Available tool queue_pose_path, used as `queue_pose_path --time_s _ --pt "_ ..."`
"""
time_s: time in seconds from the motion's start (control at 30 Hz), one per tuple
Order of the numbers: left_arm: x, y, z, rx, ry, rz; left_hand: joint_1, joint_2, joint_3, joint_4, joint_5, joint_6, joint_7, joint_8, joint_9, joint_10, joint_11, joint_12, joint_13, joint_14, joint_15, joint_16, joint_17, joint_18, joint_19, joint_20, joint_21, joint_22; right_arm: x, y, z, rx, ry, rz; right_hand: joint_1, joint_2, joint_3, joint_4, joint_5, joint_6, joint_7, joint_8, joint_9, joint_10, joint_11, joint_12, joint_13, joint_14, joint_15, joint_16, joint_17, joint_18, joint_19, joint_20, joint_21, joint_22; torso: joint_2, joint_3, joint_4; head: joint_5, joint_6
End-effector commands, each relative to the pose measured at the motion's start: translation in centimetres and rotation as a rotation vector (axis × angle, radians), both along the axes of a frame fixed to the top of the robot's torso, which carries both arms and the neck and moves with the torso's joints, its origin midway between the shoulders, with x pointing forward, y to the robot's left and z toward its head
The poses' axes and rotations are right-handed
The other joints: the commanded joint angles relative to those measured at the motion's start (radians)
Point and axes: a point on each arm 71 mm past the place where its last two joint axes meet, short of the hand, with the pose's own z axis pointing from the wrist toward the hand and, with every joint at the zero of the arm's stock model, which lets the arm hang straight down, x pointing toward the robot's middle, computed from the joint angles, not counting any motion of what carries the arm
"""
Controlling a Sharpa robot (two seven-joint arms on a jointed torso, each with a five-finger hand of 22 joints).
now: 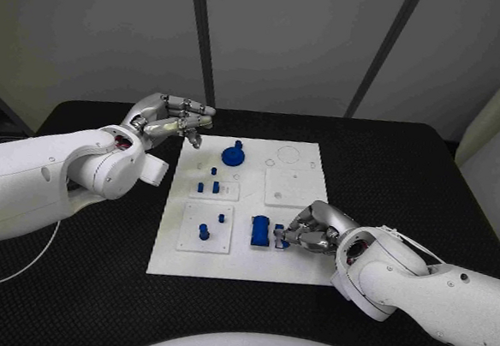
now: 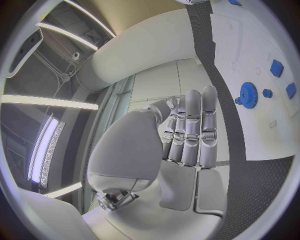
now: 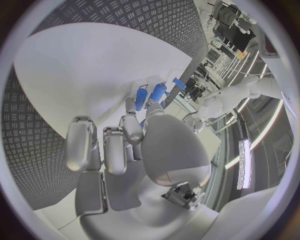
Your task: Assemble the parts on the task board
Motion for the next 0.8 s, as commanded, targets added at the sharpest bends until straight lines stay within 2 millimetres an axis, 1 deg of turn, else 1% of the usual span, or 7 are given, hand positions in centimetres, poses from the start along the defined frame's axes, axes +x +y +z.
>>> queue_pose_path --time_s 0.03,0.07,0.13,0.27,0.5,0.63,0.8 --pt "0.01 -0.13 0.16 -0.005 -0.01 -0.01 -0.003 0.0 0.002 0.0 0.001 -0.009 0.0 0.005 -0.001 -0.007 0.002 0.004 0.001 -0.007 0.001 0.003 -0.002 -0.01 -0.004 -0.001 -0.006 -0.002 0.03 0.11 0.12 0.018 -0.006 -0.009 -0.021 0.005 -0.016 -0.001 -0.033 -0.009 0.001 0.004 0.002 0.0 0.007 0.002 0.002 0.082 0.007 0.004 0.146 0.001 0.001 -0.002 0.0 0.017 0.0 0.0004 -0.0005 0.001 0.001" --pt "0.01 -0.13 0.16 -0.005 -0.009 -0.01 -0.003 0.0 0.002 0.0 0.001 -0.009 0.0 0.005 -0.001 -0.007 0.002 0.004 0.001 -0.007 0.001 0.003 -0.002 -0.01 -0.004 -0.001 -0.006 -0.002 0.04 0.11 0.13 0.019 -0.007 -0.01 -0.029 0.007 -0.023 -0.001 -0.048 -0.01 0.001 0.004 0.003 0.0 0.007 0.003 0.003 0.082 0.007 0.004 0.146 0.001 0.0 -0.002 -0.001 0.017 0.0 0.0004 -0.0005 0.001 0.001" --pt "0.01 -0.13 0.15 -0.005 -0.009 -0.011 -0.003 0.0 0.002 0.0 0.001 -0.009 0.0 0.005 -0.001 -0.007 0.002 0.004 0.001 -0.007 0.001 0.003 -0.002 -0.01 -0.004 -0.001 -0.006 -0.002 0.06 0.12 0.14 0.022 -0.009 -0.011 -0.04 0.009 -0.034 0.0 -0.065 -0.012 0.001 0.006 0.005 0.0 0.007 0.002 0.003 0.081 0.007 0.003 0.145 0.001 0.0 -0.002 -0.001 0.017 0.0 0.0003 -0.0003 0.001 0.001" --pt "0.02 -0.14 0.14 -0.005 -0.008 -0.012 -0.003 0.0 0.002 0.0 0.001 -0.009 0.0 0.005 -0.001 -0.007 0.002 0.004 0.001 -0.007 0.001 0.003 -0.002 -0.01 -0.004 -0.001 -0.006 -0.002 0.05 0.17 0.16 0.028 -0.01 -0.008 -0.054 0.013 -0.048 0.0 -0.078 -0.013 0.001 0.008 0.008 0.0 0.007 0.003 0.004 0.082 0.007 0.004 0.145 0.001 0.0 -0.002 -0.002 0.016 0.0 0.0002 -0.0005 0.001 0.0" --pt "0.04 -0.11 0.11 -0.004 -0.006 -0.011 -0.003 0.0 0.002 0.0 0.001 -0.009 0.0 0.005 -0.001 -0.007 0.002 0.004 0.001 -0.007 0.001 0.003 -0.002 -0.01 -0.004 -0.001 -0.006 -0.002 -0.14 0.26 0.32 0.037 -0.013 0.007 -0.068 0.018 -0.061 0.001 -0.084 -0.009 0.0 0.014 0.011 0.001 0.006 0.007 0.007 0.082 0.007 0.005 0.148 0.001 0.001 -0.002 -0.001 0.018 -0.001 0.0006 -0.0011 0.002 -0.002" --pt "0.04 -0.1 0.1 -0.004 -0.005 -0.012 -0.003 0.0 0.002 0.0 0.001 -0.009 0.0 0.005 -0.001 -0.007 0.002 0.004 0.001 -0.007 0.001 0.003 -0.002 -0.01 -0.004 -0.001 -0.006 -0.002 -0.24 -0.03 0.43 0.034 -0.018 0.008 -0.079 0.03 -0.068 0.001 -0.078 -0.007 -0.002 0.018 0.015 0.003 0.004 0.011 0.009 0.082 0.005 0.006 0.148 0.0 0.002 -0.003 0.001 0.02 0.0 0.0009 -0.0007 0.002 -0.003" --pt "0.04 -0.16 0.07 -0.005 -0.003 -0.015 -0.003 0.0 0.002 0.0 0.001 -0.009 0.0 0.005 -0.001 -0.007 0.002 0.004 0.001 -0.007 0.001 0.003 -0.002 -0.01 -0.004 -0.001 -0.006 -0.002 -0.25 -0.61 0.47 0.025 -0.023 -0.002 -0.083 0.037 -0.071 0.0 -0.068 -0.007 -0.003 0.02 0.016 0.004 0.004 0.013 0.011 0.082 0.005 0.006 0.149 0.0 0.002 -0.004 0.001 0.021 -0.001 0.0005 -0.0009 0.001 0.0"
